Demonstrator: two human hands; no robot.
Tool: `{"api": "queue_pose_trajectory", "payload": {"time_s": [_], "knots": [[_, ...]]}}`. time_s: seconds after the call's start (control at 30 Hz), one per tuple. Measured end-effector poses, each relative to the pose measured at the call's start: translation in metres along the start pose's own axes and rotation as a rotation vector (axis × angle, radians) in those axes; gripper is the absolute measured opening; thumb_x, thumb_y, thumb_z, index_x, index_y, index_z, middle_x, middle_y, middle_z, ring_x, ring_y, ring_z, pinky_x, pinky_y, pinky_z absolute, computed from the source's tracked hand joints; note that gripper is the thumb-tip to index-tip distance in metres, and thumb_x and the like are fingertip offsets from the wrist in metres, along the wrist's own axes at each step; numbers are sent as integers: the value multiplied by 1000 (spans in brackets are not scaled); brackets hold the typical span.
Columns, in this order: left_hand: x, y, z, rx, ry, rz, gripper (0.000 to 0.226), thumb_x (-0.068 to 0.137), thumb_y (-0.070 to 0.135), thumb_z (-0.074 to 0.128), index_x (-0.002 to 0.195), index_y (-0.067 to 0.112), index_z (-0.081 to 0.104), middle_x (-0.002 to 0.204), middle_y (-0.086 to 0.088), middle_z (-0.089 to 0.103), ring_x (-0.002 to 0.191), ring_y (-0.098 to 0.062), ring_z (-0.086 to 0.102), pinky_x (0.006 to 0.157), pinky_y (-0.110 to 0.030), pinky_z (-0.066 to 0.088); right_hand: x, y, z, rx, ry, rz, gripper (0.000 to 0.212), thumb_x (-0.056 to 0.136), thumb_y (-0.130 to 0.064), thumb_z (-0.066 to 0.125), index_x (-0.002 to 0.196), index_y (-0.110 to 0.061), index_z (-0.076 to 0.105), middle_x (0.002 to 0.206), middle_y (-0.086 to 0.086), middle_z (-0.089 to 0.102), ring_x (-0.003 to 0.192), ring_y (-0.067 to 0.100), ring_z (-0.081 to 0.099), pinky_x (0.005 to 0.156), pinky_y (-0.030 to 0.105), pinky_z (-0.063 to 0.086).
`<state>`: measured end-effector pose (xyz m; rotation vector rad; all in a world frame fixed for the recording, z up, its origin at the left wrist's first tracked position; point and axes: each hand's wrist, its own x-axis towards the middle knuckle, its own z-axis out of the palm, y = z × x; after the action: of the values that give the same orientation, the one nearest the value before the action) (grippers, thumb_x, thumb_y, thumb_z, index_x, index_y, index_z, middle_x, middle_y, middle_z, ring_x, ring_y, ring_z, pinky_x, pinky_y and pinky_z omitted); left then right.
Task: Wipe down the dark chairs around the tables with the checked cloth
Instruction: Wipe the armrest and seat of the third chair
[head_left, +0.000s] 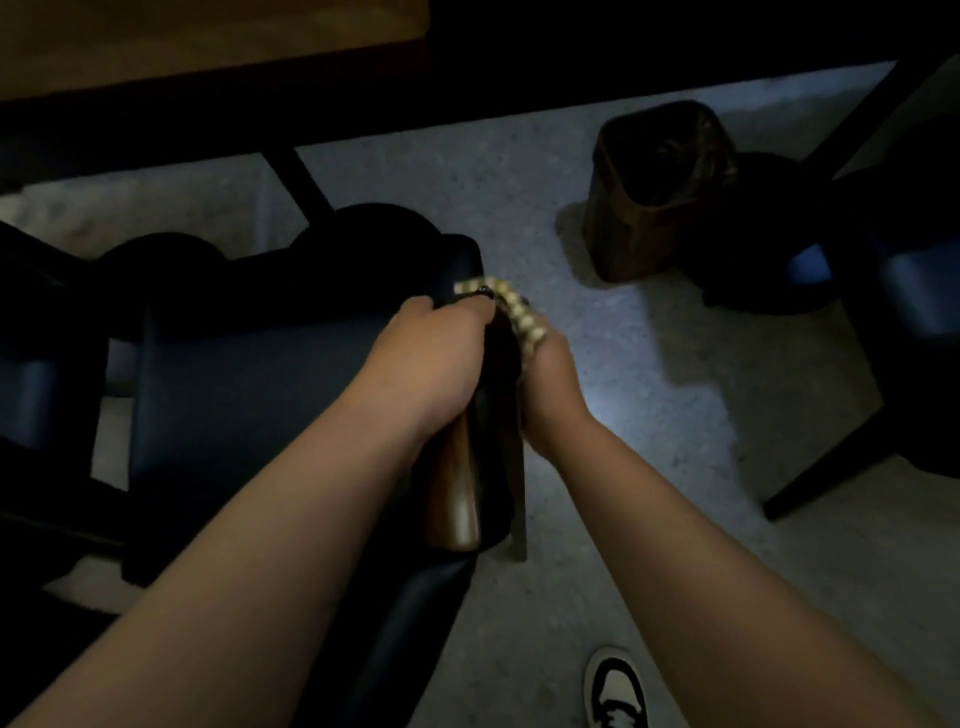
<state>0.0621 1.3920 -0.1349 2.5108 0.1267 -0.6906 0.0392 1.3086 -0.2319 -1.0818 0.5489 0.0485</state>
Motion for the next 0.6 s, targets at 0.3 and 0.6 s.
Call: {"api": "queue_pose_trajectory", "payload": {"time_s": [0.3,0.6], "knots": [[-29,-22,-43,-553,243,-78,56,101,48,29,141,10,41,140,-14,44,120,-31,47,89,-33,33,-53,-56,19,-834,-240,-616,45,81,-36,48,99,-3,73,110,9,68,107,18,61,97,35,46],[-127,-121,-69,-355,-50,230,15,95,38,49,105,33,58,107,10,66,100,-11,62,92,-31,49,-146,-67,48,-1415,-453,-752,40,90,-27,42,57,-7,54,62,2,57,67,15,52,71,32,39]]}}
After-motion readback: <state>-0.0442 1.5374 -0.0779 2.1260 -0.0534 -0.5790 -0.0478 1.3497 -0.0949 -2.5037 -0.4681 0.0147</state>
